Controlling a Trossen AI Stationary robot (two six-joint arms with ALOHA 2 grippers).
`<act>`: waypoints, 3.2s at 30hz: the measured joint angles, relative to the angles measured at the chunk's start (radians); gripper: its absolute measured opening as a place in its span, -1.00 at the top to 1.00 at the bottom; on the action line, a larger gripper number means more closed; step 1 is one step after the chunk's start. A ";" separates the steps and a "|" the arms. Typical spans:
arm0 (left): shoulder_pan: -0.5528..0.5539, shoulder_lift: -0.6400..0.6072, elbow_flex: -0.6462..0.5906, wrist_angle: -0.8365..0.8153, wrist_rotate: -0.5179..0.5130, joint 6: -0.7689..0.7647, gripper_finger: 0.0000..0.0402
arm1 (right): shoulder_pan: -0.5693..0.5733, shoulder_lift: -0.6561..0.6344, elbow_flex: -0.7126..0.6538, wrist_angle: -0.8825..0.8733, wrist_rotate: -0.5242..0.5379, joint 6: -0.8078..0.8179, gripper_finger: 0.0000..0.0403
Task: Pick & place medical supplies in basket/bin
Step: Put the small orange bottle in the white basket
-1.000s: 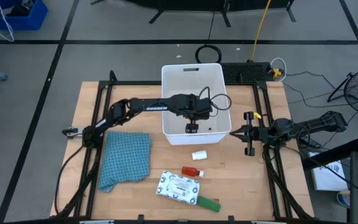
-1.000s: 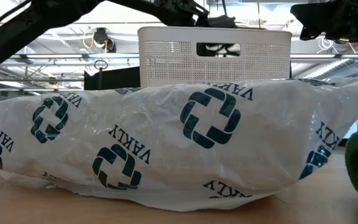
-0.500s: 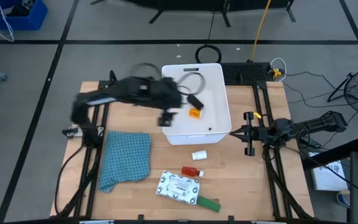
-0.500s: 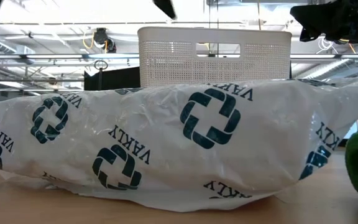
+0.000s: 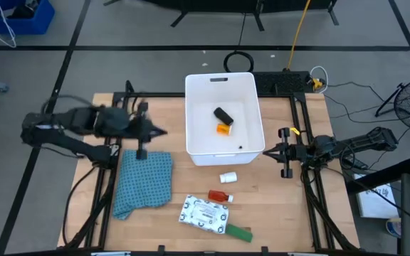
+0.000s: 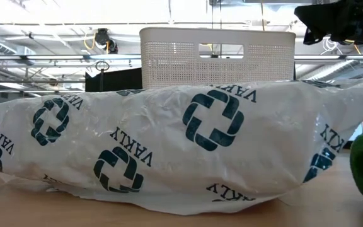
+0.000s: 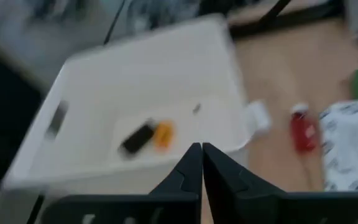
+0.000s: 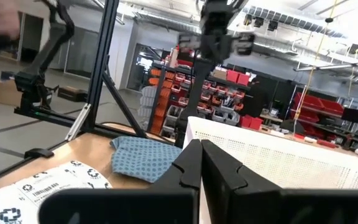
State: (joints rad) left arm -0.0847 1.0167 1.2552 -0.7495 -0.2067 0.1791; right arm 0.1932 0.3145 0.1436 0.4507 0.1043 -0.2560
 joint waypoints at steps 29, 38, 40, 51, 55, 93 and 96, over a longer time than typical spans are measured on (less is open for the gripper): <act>-0.004 -0.520 -1.233 1.289 0.109 -0.052 0.99 | 0.000 0.052 0.000 0.017 0.000 0.046 1.00; -0.004 -0.520 -1.232 1.323 0.109 0.005 0.92 | 0.093 0.260 0.306 -0.125 0.061 0.016 1.00; -0.004 -0.520 -1.232 1.334 0.105 0.020 0.95 | 0.142 0.385 0.437 -0.209 0.110 0.003 1.00; -0.004 -0.520 -1.232 1.359 0.101 0.047 0.85 | 0.349 0.992 0.954 -0.574 0.315 0.083 0.88; -0.004 -0.520 -1.232 1.357 0.101 0.007 0.82 | 0.380 1.119 1.010 -0.589 0.316 0.176 0.54; -0.004 -0.520 -1.232 1.351 0.100 -0.035 0.81 | 0.415 1.525 0.851 -0.559 0.343 0.845 -0.04; -0.004 -0.520 -1.232 1.351 0.100 -0.036 0.81 | 0.415 1.527 0.851 -0.555 0.344 0.836 0.00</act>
State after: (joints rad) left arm -0.0884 0.4969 0.0235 0.6018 -0.1062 0.1432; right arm 0.6079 1.8412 0.9947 -0.1044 0.4484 0.5796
